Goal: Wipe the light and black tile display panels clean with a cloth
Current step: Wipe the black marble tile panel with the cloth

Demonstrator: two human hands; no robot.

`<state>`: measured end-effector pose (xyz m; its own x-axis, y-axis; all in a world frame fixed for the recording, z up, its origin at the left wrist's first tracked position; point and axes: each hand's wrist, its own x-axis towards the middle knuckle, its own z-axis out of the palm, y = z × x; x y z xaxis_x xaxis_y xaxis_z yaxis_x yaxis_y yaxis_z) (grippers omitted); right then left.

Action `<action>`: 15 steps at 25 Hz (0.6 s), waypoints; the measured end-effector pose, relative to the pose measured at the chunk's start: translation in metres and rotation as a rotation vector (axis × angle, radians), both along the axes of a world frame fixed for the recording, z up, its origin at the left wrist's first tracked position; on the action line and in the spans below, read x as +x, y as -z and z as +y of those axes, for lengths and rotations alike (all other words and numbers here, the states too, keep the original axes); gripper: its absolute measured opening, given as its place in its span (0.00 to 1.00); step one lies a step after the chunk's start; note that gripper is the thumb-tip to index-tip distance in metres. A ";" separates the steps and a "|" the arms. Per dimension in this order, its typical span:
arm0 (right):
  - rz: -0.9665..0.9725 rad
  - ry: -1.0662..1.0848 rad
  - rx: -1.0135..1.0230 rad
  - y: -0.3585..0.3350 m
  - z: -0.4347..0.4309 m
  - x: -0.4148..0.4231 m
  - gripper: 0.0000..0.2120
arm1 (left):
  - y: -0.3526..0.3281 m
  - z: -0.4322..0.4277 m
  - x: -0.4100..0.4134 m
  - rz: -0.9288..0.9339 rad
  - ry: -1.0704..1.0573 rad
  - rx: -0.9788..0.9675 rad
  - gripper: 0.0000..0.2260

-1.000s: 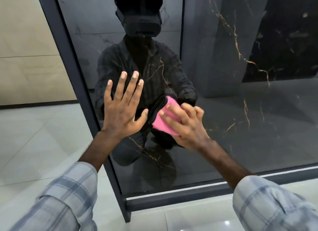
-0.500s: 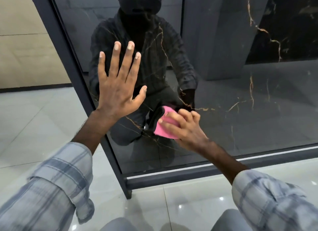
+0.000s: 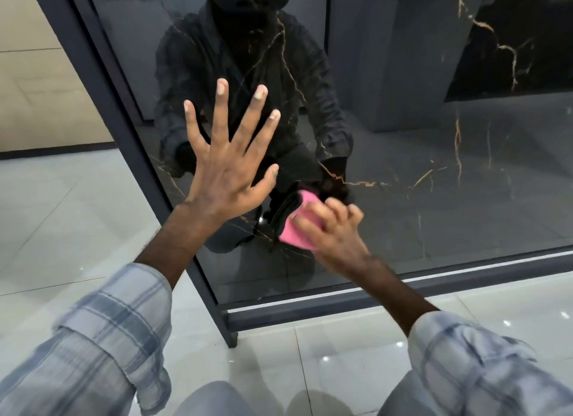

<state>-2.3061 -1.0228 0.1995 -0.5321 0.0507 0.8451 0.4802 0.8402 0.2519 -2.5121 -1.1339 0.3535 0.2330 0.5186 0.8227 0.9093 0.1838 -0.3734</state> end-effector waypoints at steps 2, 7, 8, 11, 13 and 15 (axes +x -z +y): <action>-0.208 -0.015 0.088 0.045 -0.005 -0.010 0.31 | 0.011 0.000 -0.004 0.023 0.002 -0.026 0.34; -0.053 -0.024 -0.171 0.031 -0.004 0.010 0.34 | 0.019 0.007 -0.007 0.029 -0.005 0.028 0.34; 0.169 0.024 -0.332 0.026 -0.002 0.016 0.32 | 0.020 0.009 -0.006 0.032 -0.011 0.041 0.34; 1.063 0.175 -0.954 0.041 -0.014 0.018 0.36 | 0.020 0.011 -0.005 0.023 -0.009 0.066 0.34; 1.514 0.300 -1.537 0.059 -0.030 -0.004 0.39 | 0.023 0.013 -0.005 0.028 -0.014 0.073 0.35; 1.752 0.392 -1.953 0.071 -0.047 -0.034 0.35 | 0.024 0.014 -0.005 0.036 -0.006 0.079 0.35</action>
